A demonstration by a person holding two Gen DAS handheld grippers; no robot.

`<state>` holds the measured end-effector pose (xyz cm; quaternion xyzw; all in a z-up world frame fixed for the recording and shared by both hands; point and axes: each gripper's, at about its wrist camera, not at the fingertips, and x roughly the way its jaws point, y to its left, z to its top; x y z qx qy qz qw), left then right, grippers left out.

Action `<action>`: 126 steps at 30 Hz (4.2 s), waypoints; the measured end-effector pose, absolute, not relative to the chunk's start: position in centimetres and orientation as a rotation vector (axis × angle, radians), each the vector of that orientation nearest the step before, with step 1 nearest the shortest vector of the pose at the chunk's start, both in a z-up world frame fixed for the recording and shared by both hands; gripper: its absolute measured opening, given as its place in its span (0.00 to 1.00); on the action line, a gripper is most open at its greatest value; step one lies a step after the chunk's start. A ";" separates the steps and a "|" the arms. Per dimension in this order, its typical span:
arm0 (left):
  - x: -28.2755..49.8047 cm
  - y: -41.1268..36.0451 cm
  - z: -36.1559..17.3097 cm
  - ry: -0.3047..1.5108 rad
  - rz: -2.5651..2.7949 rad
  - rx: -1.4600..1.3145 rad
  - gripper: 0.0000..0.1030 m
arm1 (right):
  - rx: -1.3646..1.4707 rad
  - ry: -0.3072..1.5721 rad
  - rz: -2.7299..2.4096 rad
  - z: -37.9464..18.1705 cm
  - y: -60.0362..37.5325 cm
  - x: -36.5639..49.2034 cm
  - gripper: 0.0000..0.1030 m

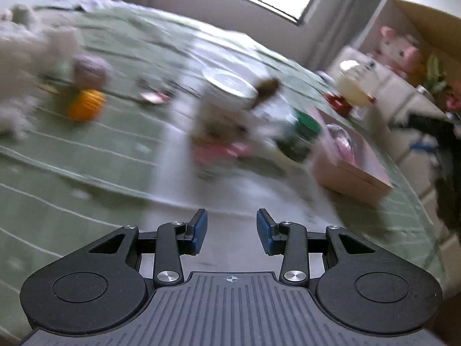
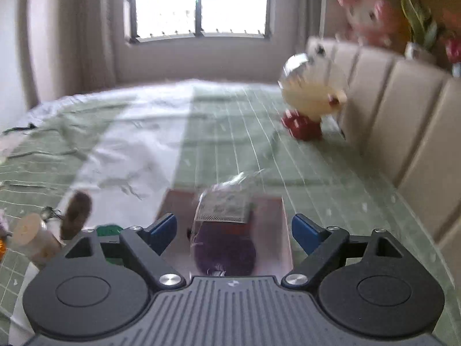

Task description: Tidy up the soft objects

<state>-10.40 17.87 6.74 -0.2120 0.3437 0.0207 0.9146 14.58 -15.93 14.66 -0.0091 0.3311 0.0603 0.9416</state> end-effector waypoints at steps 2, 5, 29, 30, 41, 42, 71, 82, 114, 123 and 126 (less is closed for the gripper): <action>-11.0 19.8 6.5 0.699 0.092 -0.442 0.40 | 0.014 0.709 0.148 13.1 -15.4 12.9 0.85; -12.0 22.5 6.2 0.694 0.150 -0.450 0.40 | -0.046 0.722 0.196 10.7 -12.9 9.4 0.85; -2.9 36.2 5.8 0.676 0.276 -0.437 0.41 | -0.352 0.676 0.700 5.1 7.4 -2.1 0.85; -2.6 36.3 5.5 0.674 0.278 -0.450 0.41 | -0.348 0.682 0.707 4.8 7.6 -2.0 0.85; -6.7 41.0 5.8 0.589 0.406 -0.433 0.41 | -0.254 0.663 0.902 6.0 16.8 1.9 0.40; -7.7 41.4 5.9 0.579 0.409 -0.451 0.41 | -0.226 0.681 0.925 6.3 18.5 2.9 0.35; -14.0 39.3 4.6 0.575 0.289 -0.574 0.41 | -0.419 0.849 1.002 0.9 26.3 2.1 0.26; -10.8 33.7 3.9 0.724 0.256 -0.617 0.41 | -0.375 0.650 0.909 5.0 13.8 -1.6 0.75; -12.8 36.8 3.7 0.701 0.235 -0.436 0.28 | -0.342 0.633 0.860 6.8 23.9 5.6 0.79; -15.3 39.7 3.3 0.687 0.239 -0.499 0.28 | -0.307 0.785 0.697 1.9 35.6 13.9 0.43; -15.4 39.1 3.5 0.688 0.235 -0.509 0.28 | -0.333 0.771 0.736 2.6 34.7 12.3 0.41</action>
